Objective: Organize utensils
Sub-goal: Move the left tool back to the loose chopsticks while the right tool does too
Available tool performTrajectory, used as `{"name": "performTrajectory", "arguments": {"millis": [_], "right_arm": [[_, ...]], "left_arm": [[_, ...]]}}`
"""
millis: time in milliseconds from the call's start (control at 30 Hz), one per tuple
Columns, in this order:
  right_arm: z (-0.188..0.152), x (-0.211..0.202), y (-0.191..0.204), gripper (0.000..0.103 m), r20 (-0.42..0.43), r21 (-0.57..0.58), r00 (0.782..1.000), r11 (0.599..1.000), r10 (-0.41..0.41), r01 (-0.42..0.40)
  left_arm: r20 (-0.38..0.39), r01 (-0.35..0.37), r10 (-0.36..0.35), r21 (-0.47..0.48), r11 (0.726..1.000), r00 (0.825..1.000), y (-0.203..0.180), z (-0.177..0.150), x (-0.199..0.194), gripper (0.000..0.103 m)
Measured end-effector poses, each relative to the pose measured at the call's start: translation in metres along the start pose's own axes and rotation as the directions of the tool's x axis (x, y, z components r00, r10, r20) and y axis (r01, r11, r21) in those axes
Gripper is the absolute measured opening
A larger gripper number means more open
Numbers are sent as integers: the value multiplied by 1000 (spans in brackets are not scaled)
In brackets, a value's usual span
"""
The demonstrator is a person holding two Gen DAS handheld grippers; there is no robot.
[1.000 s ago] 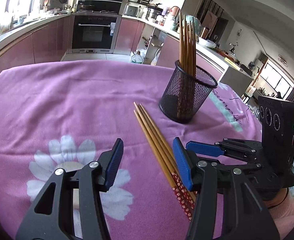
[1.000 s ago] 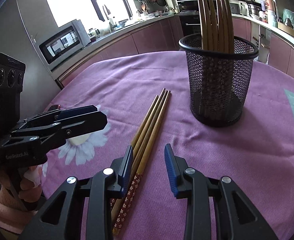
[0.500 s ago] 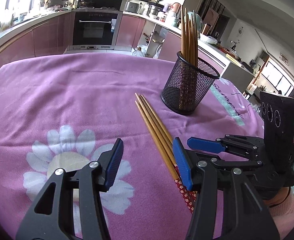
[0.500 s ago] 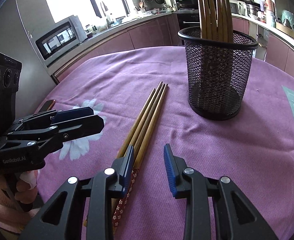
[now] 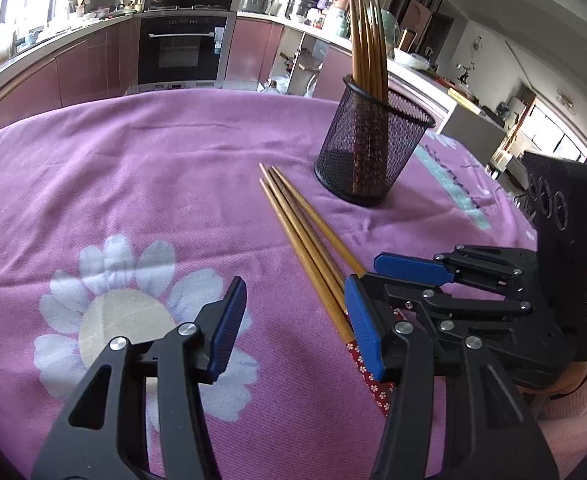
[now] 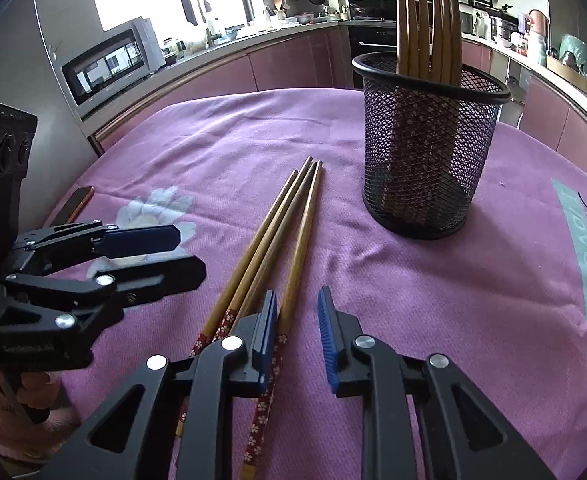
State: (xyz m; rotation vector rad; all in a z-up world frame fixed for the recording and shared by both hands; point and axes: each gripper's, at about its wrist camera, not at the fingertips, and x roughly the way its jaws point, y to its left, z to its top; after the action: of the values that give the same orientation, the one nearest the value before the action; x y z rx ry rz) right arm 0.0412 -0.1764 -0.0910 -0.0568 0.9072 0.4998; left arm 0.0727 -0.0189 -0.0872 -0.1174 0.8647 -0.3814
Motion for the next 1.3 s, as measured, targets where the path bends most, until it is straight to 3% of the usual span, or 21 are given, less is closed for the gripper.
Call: {"name": "performTrajectory", "arguments": {"millis": [567,700,867,1300], "right_arm": [[-1,-2,-6,19,7,34,1000,999,28,-28],[-1,-2,-7,19,8,36,999,999,31,-32],[-1,-2,-8,19,9,34,999,999,31,-31],[4,1,-4,20,9,15,1000,1000,10,-10]], "left_arm": [[-62,-65,72,118,991,995,-18,-5,19,48],[-65,-84,94,147,986,993,-18,-5,19,42],[-73,-77,87,130,988,993,-12,-3,19,32],[-73,-78,86,100,992,994,-11,0,22,31]]}}
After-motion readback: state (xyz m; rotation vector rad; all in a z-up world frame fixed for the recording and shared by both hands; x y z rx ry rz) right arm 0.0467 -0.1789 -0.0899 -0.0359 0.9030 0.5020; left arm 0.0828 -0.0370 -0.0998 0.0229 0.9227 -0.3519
